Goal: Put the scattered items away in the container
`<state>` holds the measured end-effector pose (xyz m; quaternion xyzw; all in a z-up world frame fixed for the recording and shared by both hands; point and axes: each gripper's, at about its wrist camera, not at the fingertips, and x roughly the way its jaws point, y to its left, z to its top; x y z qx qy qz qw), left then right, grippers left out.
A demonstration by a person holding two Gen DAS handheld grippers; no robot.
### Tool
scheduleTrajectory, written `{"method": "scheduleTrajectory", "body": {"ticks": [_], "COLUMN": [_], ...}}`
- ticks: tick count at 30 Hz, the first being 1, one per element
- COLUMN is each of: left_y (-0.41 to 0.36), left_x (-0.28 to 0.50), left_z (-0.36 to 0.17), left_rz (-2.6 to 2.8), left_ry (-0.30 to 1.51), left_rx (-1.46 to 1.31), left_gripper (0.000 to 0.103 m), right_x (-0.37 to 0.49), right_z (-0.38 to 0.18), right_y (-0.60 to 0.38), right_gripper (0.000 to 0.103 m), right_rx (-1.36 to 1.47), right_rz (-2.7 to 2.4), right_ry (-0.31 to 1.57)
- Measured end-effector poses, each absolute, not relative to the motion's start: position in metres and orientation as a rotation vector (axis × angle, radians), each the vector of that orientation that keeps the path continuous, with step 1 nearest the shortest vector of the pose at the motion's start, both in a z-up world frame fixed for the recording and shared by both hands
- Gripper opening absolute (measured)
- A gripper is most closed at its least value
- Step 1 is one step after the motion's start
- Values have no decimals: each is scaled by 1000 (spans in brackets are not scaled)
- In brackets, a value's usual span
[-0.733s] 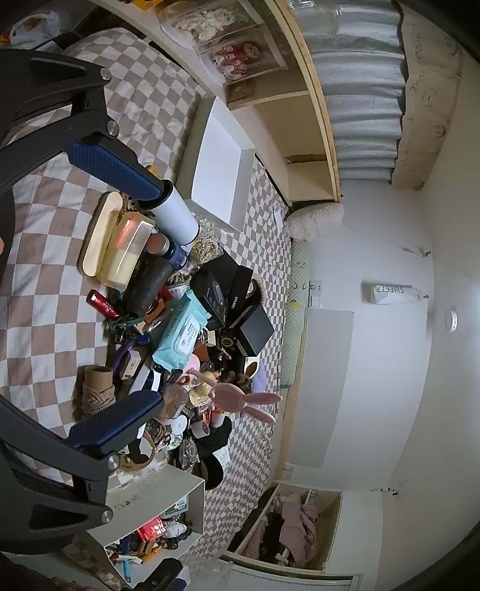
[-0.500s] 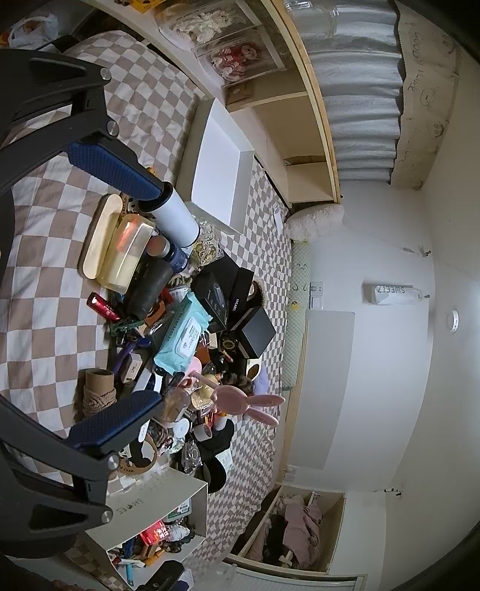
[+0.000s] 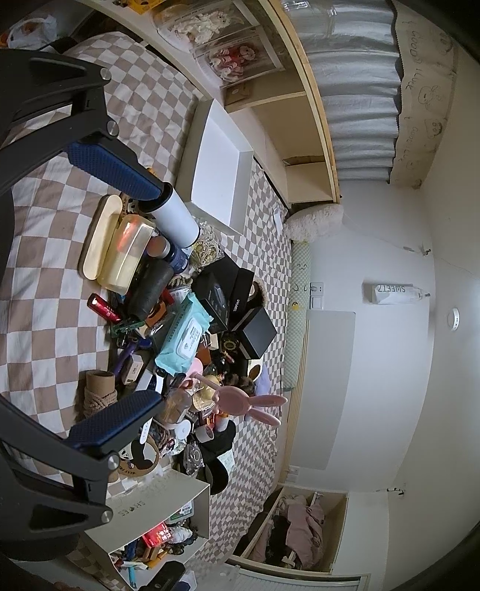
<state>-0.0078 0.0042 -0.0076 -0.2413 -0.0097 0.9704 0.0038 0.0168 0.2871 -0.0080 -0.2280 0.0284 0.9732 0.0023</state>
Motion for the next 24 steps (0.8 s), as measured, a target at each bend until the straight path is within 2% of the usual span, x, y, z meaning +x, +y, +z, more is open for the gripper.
{"method": "scheduleTrajectory", "body": {"ticks": [24], "left_y": [4], "left_x": [-7], "left_z": [-5], "left_rz": [3030], "left_ry": [-17], "left_rx": [-753], "left_gripper": [103], "right_x": [14], "right_z": [-7], "right_y": [290], "right_gripper": [103], "right_rx": [-736], "right_rz": [3052], "right_ry": [82]}}
